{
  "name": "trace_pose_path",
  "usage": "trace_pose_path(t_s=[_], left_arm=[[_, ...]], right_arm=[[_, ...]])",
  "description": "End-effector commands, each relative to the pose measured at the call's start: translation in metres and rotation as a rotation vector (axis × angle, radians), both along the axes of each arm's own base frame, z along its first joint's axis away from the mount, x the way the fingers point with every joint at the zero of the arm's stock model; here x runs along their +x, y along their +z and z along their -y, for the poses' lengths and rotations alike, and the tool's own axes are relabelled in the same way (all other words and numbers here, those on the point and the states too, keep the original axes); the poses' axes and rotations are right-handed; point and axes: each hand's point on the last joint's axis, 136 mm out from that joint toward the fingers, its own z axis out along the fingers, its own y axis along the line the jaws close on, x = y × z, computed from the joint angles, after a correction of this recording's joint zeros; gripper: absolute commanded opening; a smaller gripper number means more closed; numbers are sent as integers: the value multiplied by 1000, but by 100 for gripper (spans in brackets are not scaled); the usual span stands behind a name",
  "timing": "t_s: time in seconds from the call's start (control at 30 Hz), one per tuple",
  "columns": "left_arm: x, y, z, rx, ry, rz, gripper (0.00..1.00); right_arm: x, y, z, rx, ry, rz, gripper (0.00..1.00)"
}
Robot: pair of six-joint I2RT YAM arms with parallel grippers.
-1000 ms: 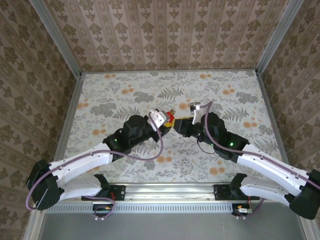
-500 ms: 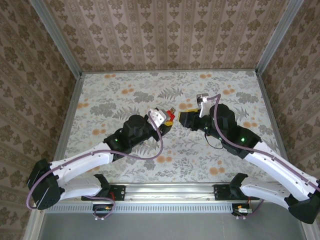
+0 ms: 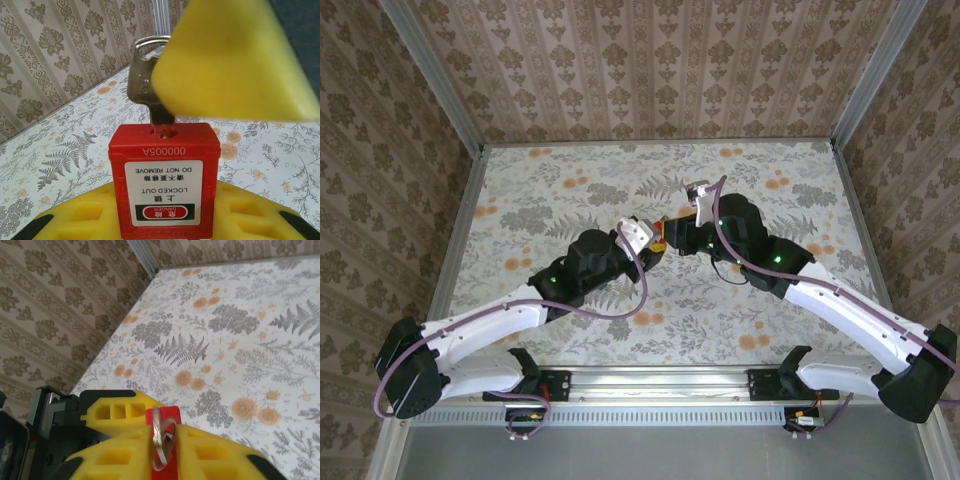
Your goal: Unlock with the key
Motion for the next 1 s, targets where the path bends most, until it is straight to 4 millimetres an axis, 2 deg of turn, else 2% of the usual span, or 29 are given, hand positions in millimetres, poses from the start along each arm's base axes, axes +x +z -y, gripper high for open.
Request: trace_pose_path(t_s=[0.0, 0.27, 0.33, 0.5, 0.7, 0.97], left_arm=[[-6, 29, 4, -83, -30, 29, 26], [-10, 28, 5, -81, -45, 23, 26], [-11, 31, 4, -84, -45, 28, 26], [-10, 40, 3, -97, -40, 58, 26], [-8, 49, 5, -101, -37, 89, 26], [-3, 62, 8, -115, -12, 142, 26]], right_arm=[[2, 16, -1, 40, 4, 49, 16], [3, 12, -5, 8, 23, 45, 9], [2, 8, -5, -4, 19, 40, 4], [-3, -15, -13, -42, 36, -1, 0], [-9, -48, -18, -60, 24, -103, 0], [-25, -88, -39, -63, 2, -218, 0]])
